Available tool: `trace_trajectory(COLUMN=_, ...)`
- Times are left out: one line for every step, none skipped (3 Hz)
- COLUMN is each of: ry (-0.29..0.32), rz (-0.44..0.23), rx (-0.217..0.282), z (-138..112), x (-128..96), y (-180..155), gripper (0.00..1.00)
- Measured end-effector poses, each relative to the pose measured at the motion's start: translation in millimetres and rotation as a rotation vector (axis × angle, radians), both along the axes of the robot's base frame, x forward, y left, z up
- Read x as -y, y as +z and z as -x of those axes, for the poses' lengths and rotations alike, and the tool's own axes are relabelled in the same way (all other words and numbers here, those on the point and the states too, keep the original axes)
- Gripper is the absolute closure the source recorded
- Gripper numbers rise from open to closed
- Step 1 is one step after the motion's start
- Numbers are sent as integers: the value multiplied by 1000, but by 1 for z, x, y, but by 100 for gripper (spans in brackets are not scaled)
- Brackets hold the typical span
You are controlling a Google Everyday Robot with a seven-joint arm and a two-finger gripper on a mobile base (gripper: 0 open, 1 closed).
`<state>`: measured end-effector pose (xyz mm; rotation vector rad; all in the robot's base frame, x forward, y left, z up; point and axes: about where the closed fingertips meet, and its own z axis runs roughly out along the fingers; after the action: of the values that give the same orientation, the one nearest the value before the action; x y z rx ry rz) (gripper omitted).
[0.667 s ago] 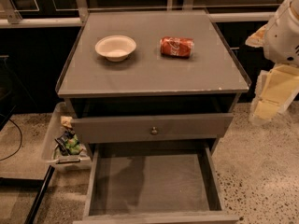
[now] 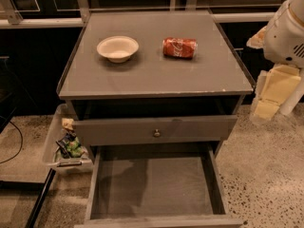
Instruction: Place coke can into middle drawer
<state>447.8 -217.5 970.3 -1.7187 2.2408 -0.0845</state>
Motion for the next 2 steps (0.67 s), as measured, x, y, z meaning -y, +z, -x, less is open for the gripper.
trace_trajectory(ry=18, rz=-6, rx=6, z=-22, x=-1, y=-9, gripper=0)
trace_trajectory(ry=61, rz=-18, rx=12, z=-63, x=-3, y=-22, gripper=0)
